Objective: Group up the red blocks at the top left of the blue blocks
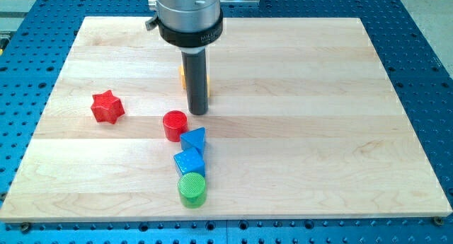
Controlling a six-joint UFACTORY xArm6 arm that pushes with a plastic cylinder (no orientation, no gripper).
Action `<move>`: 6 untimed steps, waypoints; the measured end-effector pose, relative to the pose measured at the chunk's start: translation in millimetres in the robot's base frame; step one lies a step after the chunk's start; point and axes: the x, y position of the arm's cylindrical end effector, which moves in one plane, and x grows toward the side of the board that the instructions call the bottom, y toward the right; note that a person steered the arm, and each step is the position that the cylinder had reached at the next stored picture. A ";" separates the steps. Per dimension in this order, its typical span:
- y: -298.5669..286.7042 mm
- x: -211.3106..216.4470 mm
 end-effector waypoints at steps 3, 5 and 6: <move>-59.3 64.1; -55.2 29.6; -79.1 23.2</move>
